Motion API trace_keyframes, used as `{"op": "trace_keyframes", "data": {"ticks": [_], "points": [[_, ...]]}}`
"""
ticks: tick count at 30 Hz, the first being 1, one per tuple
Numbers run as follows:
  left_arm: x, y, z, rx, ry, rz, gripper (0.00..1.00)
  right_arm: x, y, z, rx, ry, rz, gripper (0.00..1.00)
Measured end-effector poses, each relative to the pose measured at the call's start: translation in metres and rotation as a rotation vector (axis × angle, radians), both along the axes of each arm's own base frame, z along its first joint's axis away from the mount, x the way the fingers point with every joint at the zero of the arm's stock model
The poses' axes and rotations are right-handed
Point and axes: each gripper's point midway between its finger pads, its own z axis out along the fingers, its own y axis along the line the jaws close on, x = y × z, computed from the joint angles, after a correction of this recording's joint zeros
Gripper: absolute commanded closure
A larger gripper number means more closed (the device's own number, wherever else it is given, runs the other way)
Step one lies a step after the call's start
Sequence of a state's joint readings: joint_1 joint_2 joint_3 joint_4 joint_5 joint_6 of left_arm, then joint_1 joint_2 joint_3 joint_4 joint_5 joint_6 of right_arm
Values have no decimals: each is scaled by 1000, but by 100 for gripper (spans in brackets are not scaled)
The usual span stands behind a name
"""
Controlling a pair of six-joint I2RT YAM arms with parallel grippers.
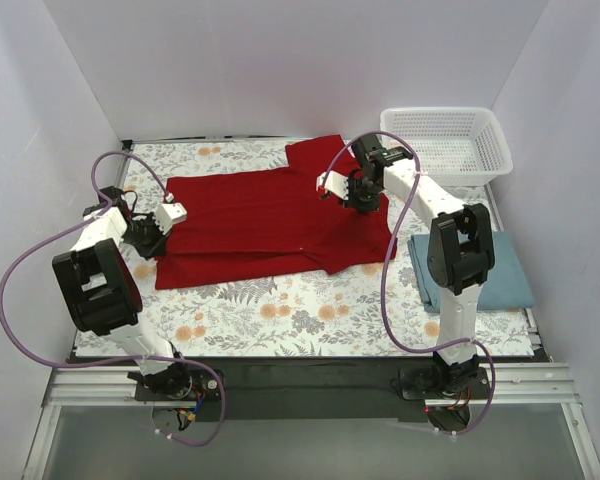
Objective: Fold and stack the t-shirts
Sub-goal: Fold the tshirt
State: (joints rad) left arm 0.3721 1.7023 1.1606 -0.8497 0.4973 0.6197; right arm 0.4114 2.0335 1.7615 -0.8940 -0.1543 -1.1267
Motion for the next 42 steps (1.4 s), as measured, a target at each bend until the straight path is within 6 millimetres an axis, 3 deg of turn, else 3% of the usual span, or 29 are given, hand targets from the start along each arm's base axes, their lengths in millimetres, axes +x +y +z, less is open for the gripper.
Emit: {"op": "trace_keyframes", "data": {"ticks": [10, 42], "points": [[2, 2, -10, -3, 18, 11, 100, 8, 0, -13, -19, 16, -4, 99], [10, 10, -25, 12, 41, 33, 98, 26, 0, -26, -33, 13, -13, 99]]}}
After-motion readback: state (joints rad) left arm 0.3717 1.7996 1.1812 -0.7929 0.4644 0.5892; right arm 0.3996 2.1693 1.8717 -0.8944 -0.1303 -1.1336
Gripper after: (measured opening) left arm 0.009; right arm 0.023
